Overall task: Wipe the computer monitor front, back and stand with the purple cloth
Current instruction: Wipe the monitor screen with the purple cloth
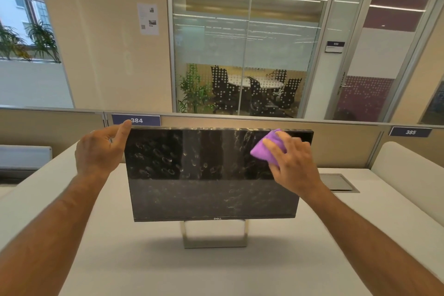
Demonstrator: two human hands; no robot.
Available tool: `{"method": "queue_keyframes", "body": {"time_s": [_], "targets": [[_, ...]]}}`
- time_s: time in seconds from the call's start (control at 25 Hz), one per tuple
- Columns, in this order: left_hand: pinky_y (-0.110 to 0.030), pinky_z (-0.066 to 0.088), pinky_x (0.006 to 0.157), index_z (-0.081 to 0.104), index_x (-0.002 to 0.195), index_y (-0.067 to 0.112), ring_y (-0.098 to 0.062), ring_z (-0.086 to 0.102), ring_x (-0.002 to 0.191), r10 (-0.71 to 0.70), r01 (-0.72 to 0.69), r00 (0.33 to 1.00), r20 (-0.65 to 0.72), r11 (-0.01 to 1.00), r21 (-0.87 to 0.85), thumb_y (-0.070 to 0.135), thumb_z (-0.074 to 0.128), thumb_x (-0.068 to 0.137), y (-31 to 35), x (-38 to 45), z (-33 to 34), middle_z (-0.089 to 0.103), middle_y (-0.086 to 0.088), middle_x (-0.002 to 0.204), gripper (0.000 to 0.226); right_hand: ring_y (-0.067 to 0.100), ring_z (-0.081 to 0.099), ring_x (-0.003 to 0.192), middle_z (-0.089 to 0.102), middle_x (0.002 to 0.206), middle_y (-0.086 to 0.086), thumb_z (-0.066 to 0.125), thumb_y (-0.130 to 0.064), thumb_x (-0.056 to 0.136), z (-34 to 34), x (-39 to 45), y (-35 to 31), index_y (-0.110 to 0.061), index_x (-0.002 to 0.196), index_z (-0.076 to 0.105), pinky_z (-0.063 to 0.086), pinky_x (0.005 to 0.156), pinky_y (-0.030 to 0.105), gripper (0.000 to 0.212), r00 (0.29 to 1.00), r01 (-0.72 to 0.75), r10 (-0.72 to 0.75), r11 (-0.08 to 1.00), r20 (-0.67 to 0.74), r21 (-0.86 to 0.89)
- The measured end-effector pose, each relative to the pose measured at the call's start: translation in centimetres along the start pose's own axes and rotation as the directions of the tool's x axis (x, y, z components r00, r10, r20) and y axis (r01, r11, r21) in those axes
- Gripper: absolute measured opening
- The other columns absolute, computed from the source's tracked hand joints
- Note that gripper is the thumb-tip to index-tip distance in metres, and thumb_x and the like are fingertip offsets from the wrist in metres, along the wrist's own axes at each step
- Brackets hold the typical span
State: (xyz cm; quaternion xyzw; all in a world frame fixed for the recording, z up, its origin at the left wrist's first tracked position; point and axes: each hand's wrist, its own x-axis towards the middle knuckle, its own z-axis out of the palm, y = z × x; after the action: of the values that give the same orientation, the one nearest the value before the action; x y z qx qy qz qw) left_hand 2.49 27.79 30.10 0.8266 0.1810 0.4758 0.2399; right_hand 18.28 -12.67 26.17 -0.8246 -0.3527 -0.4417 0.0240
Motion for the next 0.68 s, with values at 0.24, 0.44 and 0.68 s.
{"method": "queue_keyframes", "body": {"time_s": [0.24, 0.44, 0.68], "targets": [[-0.033, 0.041, 0.065, 0.075, 0.107, 0.012, -0.021, 0.053, 0.077, 0.006, -0.006, 1.0, 0.009, 1.0, -0.001, 0.055, 0.041, 0.095, -0.2, 0.1, -0.1, 0.074, -0.018, 0.099, 0.055, 0.032, 0.054, 0.107, 0.05, 0.137, 0.018, 0.082, -0.033, 0.071, 0.0, 0.1, -1.3, -0.017, 0.133, 0.053, 0.05, 0.078, 0.044, 0.07, 0.973, 0.225, -0.222, 0.973, 0.059, -0.051], [-0.039, 0.049, 0.069, 0.074, 0.11, 0.015, -0.033, 0.064, 0.088, 0.014, -0.014, 1.0, 0.004, 1.0, 0.0, 0.058, 0.041, 0.095, -0.7, 0.2, 0.2, 0.073, -0.015, 0.105, 0.056, 0.032, 0.052, 0.109, 0.047, 0.138, 0.018, 0.08, -0.031, 0.073, 0.3, 1.3, -2.7, -0.017, 0.133, 0.052, 0.05, 0.079, 0.045, 0.068, 1.0, 0.017, -0.017, 1.0, -0.001, 0.016], [-0.041, 0.054, 0.075, 0.074, 0.111, 0.019, -0.031, 0.066, 0.093, 0.006, -0.006, 1.0, 0.008, 1.0, -0.016, 0.059, 0.042, 0.095, -0.8, 0.1, 0.2, 0.073, -0.011, 0.11, 0.054, 0.032, 0.052, 0.109, 0.048, 0.138, 0.018, 0.082, -0.03, 0.072, 0.0, 2.3, -3.5, -0.016, 0.133, 0.052, 0.05, 0.08, 0.044, 0.069, 0.994, -0.108, 0.109, 0.992, -0.011, 0.064]]}}
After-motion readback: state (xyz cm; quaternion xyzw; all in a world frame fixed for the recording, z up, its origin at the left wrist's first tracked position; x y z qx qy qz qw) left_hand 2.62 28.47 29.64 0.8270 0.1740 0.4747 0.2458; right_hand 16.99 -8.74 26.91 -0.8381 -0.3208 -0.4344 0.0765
